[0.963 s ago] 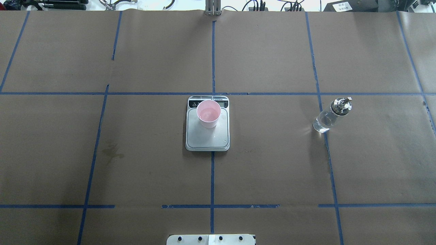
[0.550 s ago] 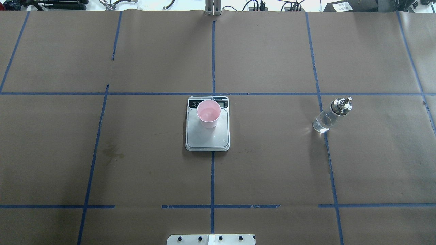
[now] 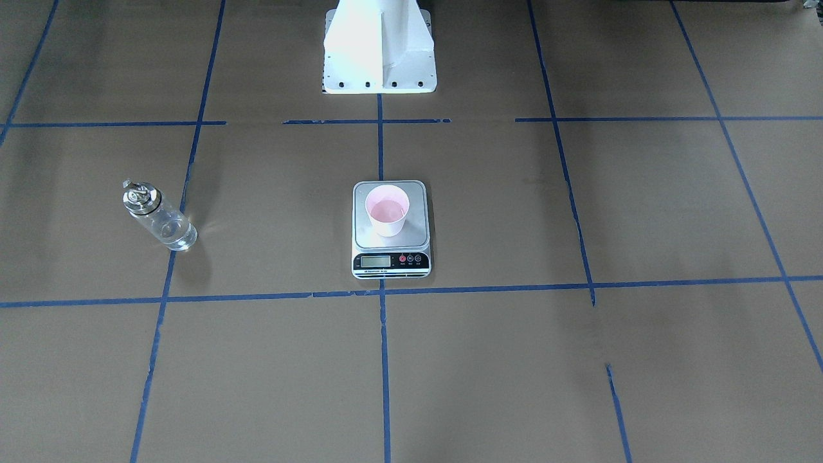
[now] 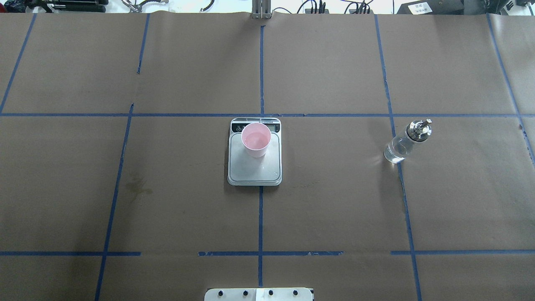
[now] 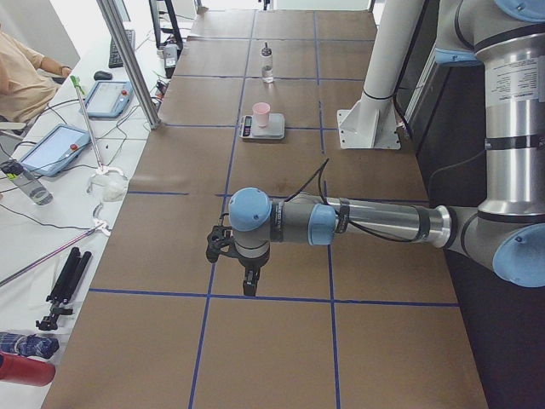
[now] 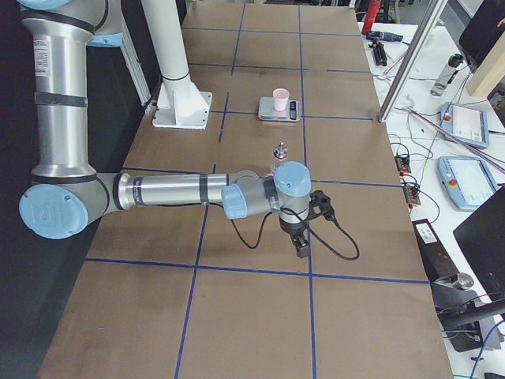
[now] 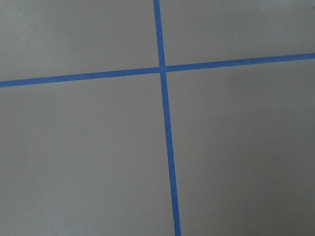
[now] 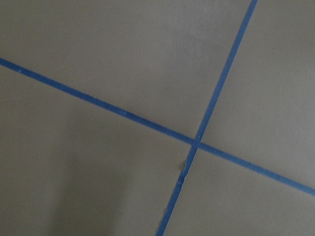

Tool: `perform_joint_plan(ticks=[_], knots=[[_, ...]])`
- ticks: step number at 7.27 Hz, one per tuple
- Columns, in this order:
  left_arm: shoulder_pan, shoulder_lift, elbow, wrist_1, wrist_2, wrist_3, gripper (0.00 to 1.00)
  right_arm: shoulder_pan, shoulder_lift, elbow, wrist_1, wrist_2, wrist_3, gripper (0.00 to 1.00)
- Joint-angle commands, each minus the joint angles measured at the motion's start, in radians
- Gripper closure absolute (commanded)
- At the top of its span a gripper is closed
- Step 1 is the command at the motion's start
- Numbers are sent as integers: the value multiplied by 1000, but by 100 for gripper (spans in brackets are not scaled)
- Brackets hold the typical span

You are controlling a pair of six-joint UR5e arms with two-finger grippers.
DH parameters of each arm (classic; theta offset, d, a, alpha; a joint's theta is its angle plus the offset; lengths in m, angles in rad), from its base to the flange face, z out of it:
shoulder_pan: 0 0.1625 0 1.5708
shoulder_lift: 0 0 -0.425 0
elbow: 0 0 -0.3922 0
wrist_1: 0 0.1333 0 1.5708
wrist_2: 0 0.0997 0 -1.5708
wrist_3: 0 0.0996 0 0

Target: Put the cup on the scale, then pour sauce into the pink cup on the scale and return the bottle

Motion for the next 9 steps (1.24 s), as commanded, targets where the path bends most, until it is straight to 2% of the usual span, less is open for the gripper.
perform_joint_plan(ticks=[1,3,9], knots=[[1,0,8,-1,0,0,0,17,-88,-7,-12,18,3,0],[0,0,11,0,0,0,0,20,-81,-7,-69,7,-8,0],[1,-12,8,0,0,0,0,11,-33,-33,-70,8,-16,0]])
